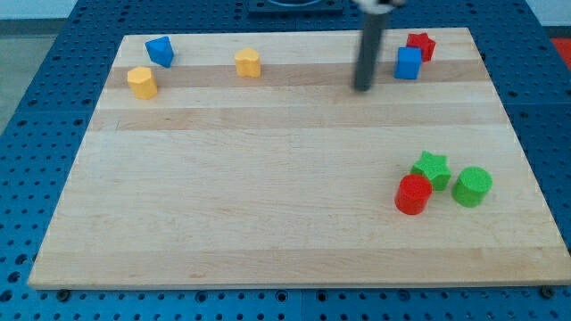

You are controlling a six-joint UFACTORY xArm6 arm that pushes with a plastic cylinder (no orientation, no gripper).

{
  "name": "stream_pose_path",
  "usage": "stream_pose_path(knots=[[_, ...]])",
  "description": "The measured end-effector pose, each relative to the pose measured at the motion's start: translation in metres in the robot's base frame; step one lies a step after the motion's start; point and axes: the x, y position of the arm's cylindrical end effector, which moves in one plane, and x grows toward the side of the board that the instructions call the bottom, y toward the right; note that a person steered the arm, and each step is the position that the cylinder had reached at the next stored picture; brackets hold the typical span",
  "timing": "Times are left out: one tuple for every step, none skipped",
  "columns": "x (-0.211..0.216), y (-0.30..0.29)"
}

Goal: Slide the yellow blocks to the left of cube and red star

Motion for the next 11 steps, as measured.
stream_pose_path(knots=[[0.003,-0.157],[0.018,-0.304],[0.045,-0.333],[0.014,-0.328],[-0.019,-0.315],[-0.022,-0.335],[-0.037,-0.258],[-0.038,-0.151],[-0.039,-0.123],[-0.036,-0.231],[-0.062,-0.217]])
